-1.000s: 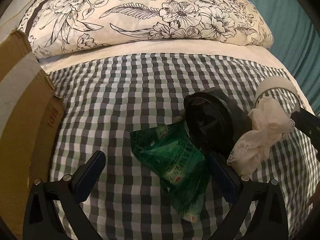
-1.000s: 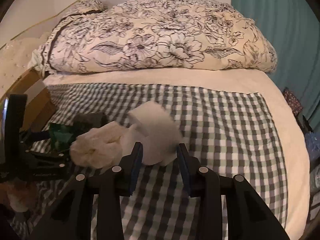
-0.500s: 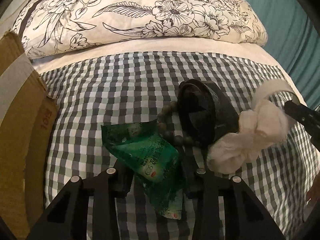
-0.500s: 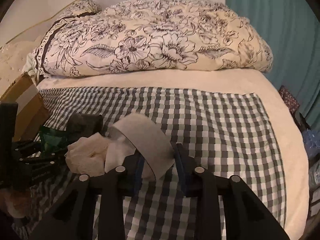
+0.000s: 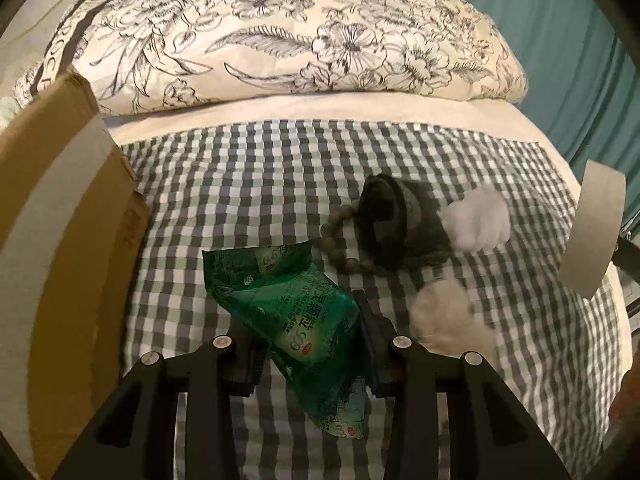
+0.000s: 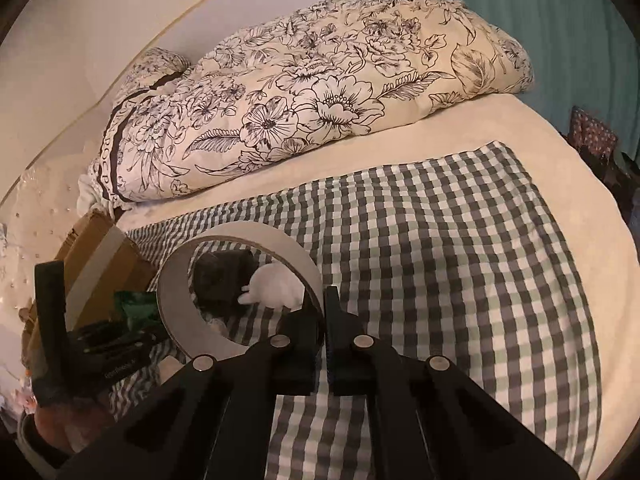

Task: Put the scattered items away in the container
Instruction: 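Lift and carry the green packet and tape roll over the cardboard box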

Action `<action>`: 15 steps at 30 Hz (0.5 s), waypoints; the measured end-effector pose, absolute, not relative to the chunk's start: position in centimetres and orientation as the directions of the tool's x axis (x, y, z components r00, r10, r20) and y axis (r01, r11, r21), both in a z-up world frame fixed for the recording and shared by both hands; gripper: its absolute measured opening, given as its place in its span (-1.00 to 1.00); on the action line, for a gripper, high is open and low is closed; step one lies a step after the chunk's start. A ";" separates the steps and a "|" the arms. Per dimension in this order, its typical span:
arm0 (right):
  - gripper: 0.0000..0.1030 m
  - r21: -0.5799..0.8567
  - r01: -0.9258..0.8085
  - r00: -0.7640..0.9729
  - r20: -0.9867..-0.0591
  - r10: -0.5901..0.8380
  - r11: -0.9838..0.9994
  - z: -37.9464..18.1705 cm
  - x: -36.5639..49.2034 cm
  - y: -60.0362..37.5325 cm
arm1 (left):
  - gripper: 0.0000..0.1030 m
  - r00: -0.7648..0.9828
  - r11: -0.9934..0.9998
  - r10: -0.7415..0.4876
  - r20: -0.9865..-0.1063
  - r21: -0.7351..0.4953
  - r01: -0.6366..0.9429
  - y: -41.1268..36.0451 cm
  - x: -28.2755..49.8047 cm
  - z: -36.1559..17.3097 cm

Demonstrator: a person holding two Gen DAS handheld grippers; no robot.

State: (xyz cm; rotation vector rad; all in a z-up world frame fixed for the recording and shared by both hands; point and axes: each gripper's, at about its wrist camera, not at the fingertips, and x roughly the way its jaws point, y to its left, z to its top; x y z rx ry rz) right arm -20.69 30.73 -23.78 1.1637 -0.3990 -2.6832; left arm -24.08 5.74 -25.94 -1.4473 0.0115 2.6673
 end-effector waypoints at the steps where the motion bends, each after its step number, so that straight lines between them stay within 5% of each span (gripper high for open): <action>1: -0.95 0.319 0.064 -0.678 -0.682 -0.276 -0.946 -23.4 -20.4 30.7 | -0.24 -0.545 -0.994 0.092 -0.833 -0.045 -0.098 5.7 -23.8 -25.5; 15: -0.95 0.244 0.042 -0.729 -0.655 -0.197 -0.969 -17.1 -14.5 29.4 | -0.24 -0.632 -0.993 0.110 -0.767 -0.058 -0.102 4.4 -18.7 -18.0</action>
